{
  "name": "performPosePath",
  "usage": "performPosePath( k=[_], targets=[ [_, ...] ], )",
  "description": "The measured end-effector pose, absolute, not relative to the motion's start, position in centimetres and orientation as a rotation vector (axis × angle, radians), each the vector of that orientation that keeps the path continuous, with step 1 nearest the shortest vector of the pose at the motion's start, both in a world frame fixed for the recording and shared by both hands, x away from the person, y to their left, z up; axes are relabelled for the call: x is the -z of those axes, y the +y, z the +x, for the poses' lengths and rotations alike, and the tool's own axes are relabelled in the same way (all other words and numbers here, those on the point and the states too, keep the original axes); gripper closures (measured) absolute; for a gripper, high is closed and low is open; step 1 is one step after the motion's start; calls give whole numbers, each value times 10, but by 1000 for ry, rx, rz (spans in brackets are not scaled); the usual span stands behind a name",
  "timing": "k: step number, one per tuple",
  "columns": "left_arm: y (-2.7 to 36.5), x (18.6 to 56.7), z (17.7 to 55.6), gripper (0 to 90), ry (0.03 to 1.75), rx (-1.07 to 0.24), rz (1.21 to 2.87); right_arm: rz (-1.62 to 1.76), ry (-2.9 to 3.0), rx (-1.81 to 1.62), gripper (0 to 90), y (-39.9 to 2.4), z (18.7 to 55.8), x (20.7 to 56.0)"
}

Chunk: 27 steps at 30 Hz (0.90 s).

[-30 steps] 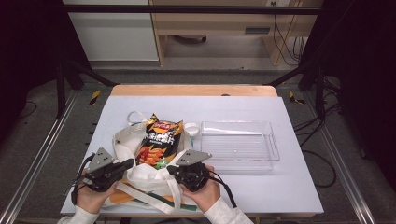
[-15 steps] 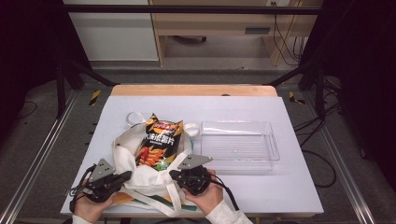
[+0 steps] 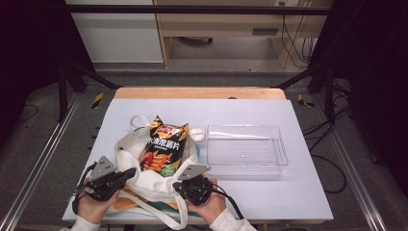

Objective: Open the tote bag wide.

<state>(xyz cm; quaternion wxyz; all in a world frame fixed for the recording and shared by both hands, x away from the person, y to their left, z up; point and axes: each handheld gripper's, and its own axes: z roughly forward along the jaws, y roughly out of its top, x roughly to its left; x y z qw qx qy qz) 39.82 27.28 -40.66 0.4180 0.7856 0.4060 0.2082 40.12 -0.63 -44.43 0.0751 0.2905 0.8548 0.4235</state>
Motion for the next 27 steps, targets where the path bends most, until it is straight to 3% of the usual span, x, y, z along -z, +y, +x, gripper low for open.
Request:
performPosePath(
  k=[7, 27],
  targets=[
    [274, 393, 426, 900, 1066, -657, 1963, 880, 2576, -1260, 900, -7, 400, 450],
    [307, 451, 422, 900, 1251, -526, 2129, 982, 2454, -1125, 900, -27, 400, 446]
  ],
)
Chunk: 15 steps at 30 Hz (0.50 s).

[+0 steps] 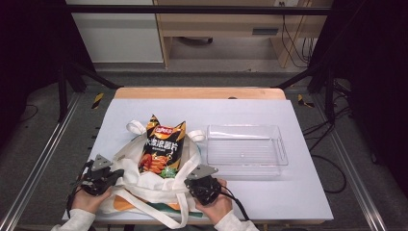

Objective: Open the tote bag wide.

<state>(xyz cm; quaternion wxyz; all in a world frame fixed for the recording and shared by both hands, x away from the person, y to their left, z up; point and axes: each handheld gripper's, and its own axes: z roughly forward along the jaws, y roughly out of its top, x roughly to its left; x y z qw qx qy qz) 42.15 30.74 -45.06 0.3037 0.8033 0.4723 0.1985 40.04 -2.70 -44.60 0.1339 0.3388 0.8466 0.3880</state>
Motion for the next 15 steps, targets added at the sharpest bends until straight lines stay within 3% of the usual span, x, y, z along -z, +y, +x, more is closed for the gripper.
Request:
performPosePath(
  k=[15],
  targets=[
    [305, 459, 420, 898, 1238, -531, 2175, 1086, 2515, -1068, 900, -34, 407, 459]
  ],
)
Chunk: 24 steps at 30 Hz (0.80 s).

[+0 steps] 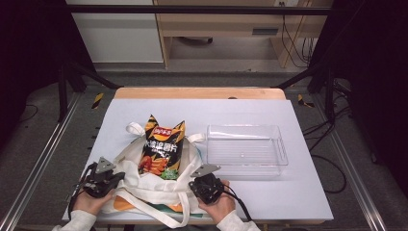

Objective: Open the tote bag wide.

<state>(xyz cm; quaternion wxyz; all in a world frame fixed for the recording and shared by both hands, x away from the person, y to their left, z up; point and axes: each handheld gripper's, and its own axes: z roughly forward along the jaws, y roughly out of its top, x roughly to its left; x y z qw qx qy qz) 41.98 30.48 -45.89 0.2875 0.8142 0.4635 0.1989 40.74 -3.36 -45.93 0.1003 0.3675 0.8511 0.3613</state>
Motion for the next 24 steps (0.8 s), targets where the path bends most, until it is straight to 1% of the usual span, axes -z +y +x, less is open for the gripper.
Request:
performPosePath(
  k=[3, 5, 7, 11, 14, 15, 18, 20, 22, 23, 24],
  targets=[
    [306, 458, 420, 892, 1238, -527, 2160, 1097, 2517, -1070, 900, -33, 409, 462],
    [308, 456, 420, 859, 1234, -528, 2127, 1098, 2504, -1073, 900, -33, 409, 465],
    [312, 449, 419, 771, 1184, -565, 2085, 1093, 2492, -1084, 900, -34, 408, 467],
    [313, 437, 416, 749, 1113, -648, 2014, 1084, 2484, -1076, 900, -33, 406, 467],
    [312, 429, 416, 728, 1136, -666, 1997, 1072, 2483, -1068, 900, -32, 406, 467],
    [313, 423, 419, 723, 1140, -698, 1982, 1067, 2480, -1056, 900, -31, 405, 466],
    [313, 414, 423, 715, 1131, -721, 1954, 1063, 2481, -1056, 900, -31, 406, 466],
    [309, 407, 428, 688, 1100, -717, 1933, 1064, 2485, -1060, 900, -31, 406, 466],
    [302, 403, 433, 697, 1090, -698, 1927, 1062, 2487, -1059, 900, -31, 406, 466],
    [296, 403, 438, 760, 1075, -646, 1929, 1064, 2489, -1059, 900, -31, 407, 465],
    [291, 404, 441, 760, 1086, -637, 1944, 1064, 2489, -1059, 900, -31, 407, 465]
  ],
)
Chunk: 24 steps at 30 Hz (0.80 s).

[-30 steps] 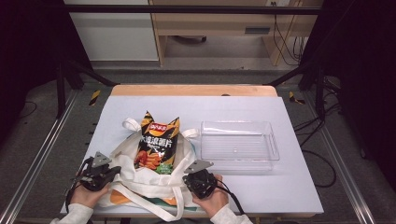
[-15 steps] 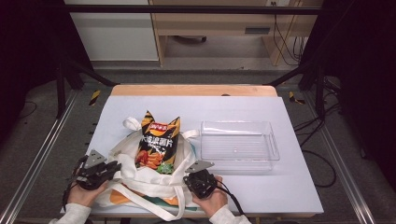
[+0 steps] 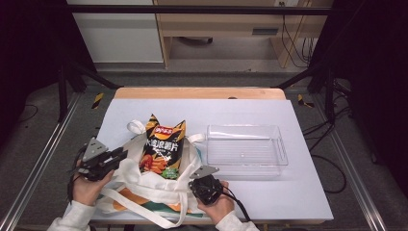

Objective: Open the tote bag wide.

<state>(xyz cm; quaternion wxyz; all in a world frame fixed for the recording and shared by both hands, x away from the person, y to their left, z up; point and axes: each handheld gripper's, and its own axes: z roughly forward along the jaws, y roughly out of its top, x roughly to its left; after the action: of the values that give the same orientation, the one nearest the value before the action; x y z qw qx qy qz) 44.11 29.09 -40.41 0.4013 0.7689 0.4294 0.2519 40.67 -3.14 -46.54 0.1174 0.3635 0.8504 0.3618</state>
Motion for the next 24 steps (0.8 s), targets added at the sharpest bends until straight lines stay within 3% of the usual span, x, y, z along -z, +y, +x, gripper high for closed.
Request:
performPosePath(
  k=[4, 15, 21, 24],
  targets=[
    [280, 420, 453, 894, 1124, -569, 2005, 1066, 2490, -1056, 900, -31, 407, 463],
    [297, 448, 452, 900, 1197, -436, 2085, 1025, 2398, -1163, 900, -21, 412, 446],
    [292, 452, 451, 900, 1186, -462, 2135, 1020, 2319, -1184, 900, -10, 420, 446],
    [292, 453, 450, 900, 1188, -465, 2133, 1056, 2335, -1041, 900, -11, 424, 453]
  ],
)
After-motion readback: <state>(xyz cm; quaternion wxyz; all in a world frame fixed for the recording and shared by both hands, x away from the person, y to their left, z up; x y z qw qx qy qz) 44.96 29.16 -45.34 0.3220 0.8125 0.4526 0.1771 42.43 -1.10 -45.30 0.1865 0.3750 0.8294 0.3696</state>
